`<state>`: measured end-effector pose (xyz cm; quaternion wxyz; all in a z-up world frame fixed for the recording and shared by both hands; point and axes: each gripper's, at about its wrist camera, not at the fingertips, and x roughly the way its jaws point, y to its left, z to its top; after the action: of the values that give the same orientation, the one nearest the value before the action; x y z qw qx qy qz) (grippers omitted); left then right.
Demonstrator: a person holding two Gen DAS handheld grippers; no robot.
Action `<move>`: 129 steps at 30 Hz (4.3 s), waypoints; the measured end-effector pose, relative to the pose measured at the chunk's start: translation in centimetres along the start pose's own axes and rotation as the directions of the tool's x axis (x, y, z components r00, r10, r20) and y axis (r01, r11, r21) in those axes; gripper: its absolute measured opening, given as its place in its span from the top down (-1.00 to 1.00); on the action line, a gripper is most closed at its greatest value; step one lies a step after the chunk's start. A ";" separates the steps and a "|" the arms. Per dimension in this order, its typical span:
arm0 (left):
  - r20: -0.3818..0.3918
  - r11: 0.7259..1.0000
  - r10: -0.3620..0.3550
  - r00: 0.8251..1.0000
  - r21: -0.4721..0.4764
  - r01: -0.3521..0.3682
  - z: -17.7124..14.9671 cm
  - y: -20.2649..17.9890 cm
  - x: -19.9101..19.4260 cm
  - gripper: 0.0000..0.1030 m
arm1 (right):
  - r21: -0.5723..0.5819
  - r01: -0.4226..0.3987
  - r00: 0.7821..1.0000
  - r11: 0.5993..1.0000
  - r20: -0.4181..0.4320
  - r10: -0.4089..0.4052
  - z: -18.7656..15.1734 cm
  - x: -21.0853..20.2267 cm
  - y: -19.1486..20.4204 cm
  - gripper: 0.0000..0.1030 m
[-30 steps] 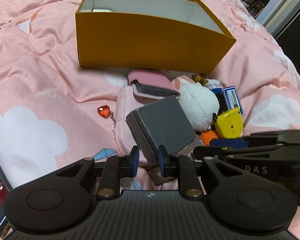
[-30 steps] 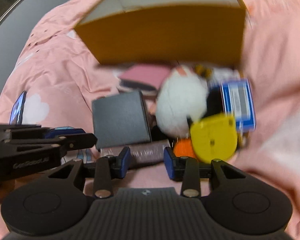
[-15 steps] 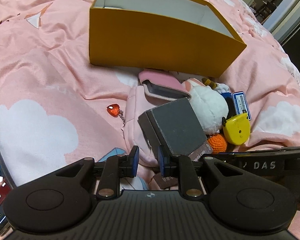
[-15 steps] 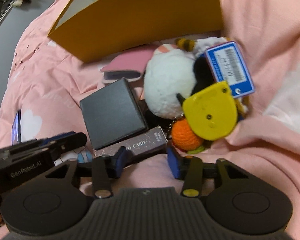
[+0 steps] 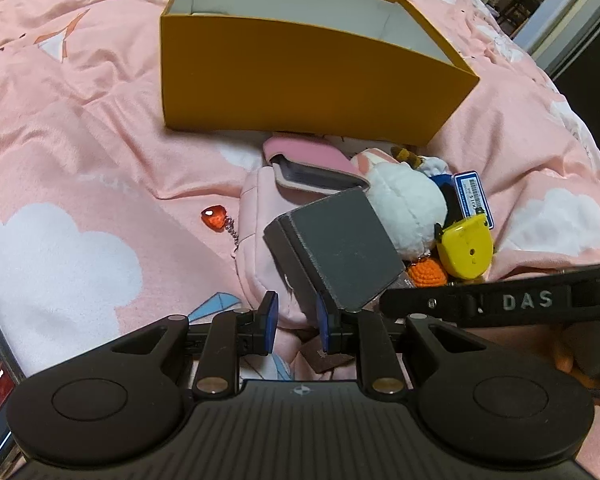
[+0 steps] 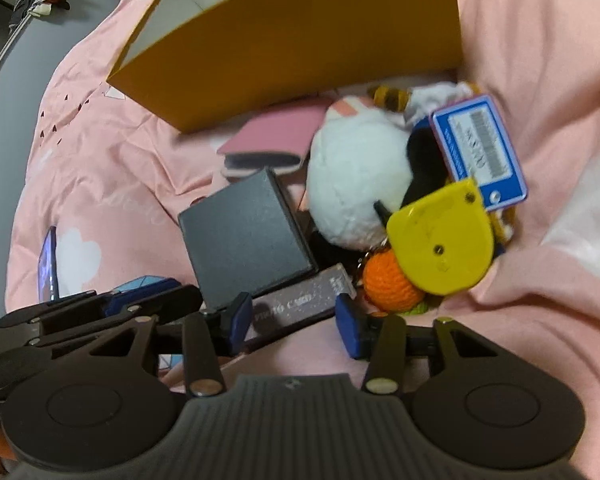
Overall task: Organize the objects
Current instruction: 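Grasp the 'PHOTO CARD' packet with the right gripper and lift it, then grasp the dark grey box with the left gripper while the right gripper holds the packet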
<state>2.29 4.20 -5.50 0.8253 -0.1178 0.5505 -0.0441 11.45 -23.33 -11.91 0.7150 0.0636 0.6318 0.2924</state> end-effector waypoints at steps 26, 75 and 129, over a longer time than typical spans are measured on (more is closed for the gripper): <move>-0.020 0.999 0.037 0.999 -0.023 -0.038 -0.2 0.8 0.1 0.43 | 0.142 0.023 0.998 0.990 -0.066 -0.014 0.3 2.7 0.2 0.03; -0.029 0.979 -0.165 0.986 -0.130 0.160 1.1 1.3 2.1 -0.21 | -0.018 -0.010 0.980 1.000 0.201 0.013 2.5 -5.2 -1.2 0.54; 0.027 0.965 -0.258 0.966 0.042 0.257 1.8 -0.7 0.6 -0.33 | -0.062 -0.012 0.974 0.998 0.225 0.026 3.4 -3.5 -1.2 0.54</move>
<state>4.16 3.69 -5.19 0.8235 -0.1733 0.5162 -0.1596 14.95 -25.09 -8.76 0.7810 0.0809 0.5366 0.3091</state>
